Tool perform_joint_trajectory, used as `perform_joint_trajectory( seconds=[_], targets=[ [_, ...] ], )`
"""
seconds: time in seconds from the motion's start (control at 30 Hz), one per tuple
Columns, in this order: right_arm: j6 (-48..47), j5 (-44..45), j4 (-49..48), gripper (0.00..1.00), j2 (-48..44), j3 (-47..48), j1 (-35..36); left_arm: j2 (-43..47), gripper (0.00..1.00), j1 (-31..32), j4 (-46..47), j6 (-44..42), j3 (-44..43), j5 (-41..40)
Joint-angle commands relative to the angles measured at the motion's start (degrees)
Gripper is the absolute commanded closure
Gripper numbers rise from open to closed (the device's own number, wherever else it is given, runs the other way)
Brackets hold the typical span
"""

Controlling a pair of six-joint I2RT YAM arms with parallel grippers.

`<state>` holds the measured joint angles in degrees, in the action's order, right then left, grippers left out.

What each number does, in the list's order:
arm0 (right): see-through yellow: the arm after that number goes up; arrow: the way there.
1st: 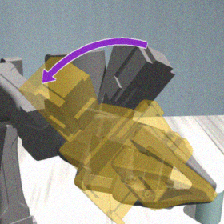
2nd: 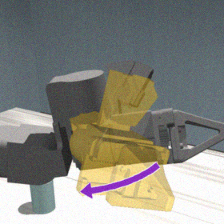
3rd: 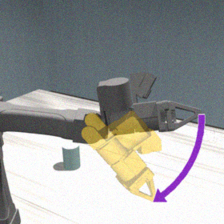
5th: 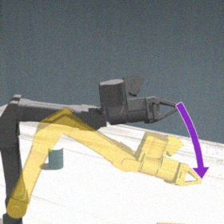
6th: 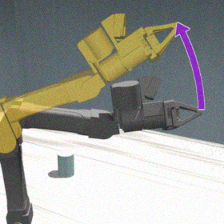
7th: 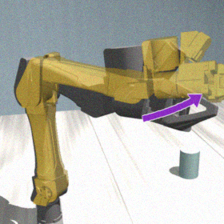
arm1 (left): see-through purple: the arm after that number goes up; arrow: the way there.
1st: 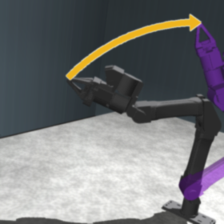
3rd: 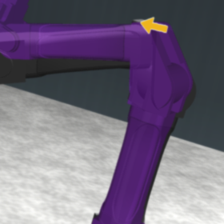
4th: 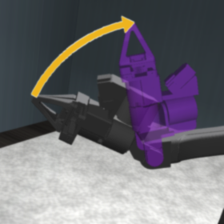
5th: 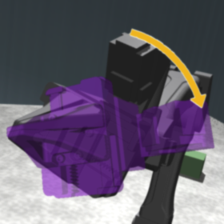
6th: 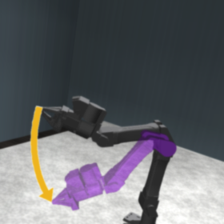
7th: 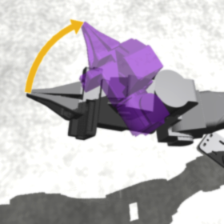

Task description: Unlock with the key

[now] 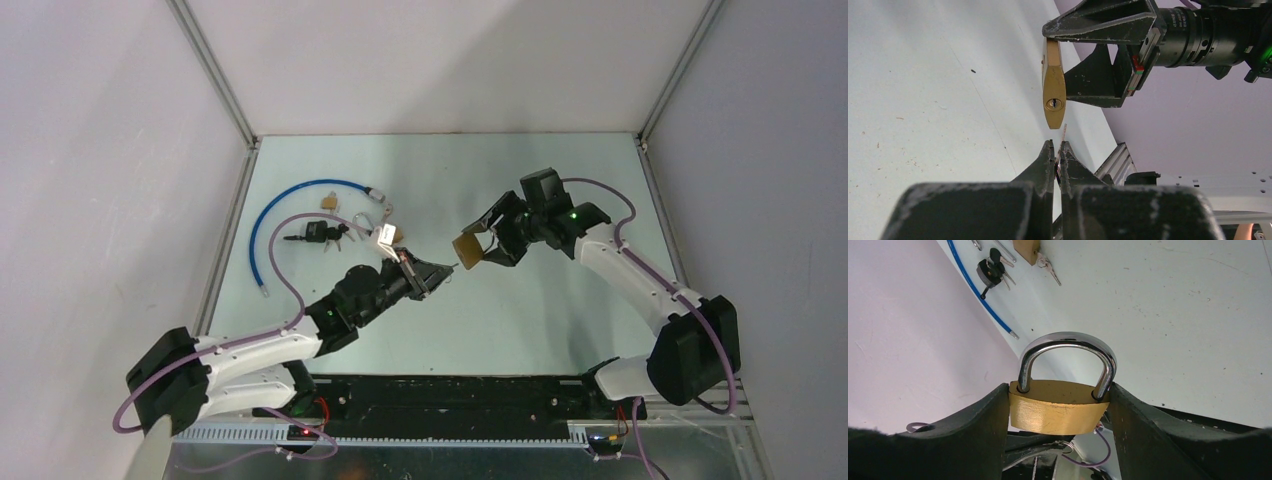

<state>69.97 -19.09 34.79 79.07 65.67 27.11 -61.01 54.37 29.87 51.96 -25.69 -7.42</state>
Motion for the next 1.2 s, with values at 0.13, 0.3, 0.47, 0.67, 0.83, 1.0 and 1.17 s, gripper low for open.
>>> perform_joint_trajectory(
  seconds=[0.13,0.3,0.47,0.67,0.83,1.0,1.17],
  targets=[
    [1.78,-3.13,-5.13,1.0,-4.17,0.21,-0.13,-0.61,1.0,0.54,2.65,-0.88,-2.53,-2.93],
    [1.73,-2.83,-5.53,1.0,-4.23,0.08,0.2,-0.69,1.0,0.49,2.65,-0.93,-2.71,-3.55],
    [1.65,-2.58,-5.69,1.0,-4.1,0.1,0.75,-0.82,1.0,0.56,2.7,-1.29,-3.18,-3.77],
    [1.55,-2.29,-6.32,1.0,-3.71,0.08,1.36,-1.34,1.0,0.63,2.65,-1.43,-3.46,-3.73],
    [1.67,-2.25,-6.74,1.0,-3.79,0.13,1.69,-1.55,1.0,0.57,2.65,-1.31,-3.55,-4.1],
    [1.71,-2.01,-6.79,1.0,-4.02,0.08,1.8,-1.94,1.0,0.57,2.66,-1.11,-3.47,-4.38],
    [1.71,-2.0,-6.73,1.0,-4.24,0.09,1.88,-2.09,1.0,0.57,2.59,-0.76,-3.19,-5.01]
  ],
)
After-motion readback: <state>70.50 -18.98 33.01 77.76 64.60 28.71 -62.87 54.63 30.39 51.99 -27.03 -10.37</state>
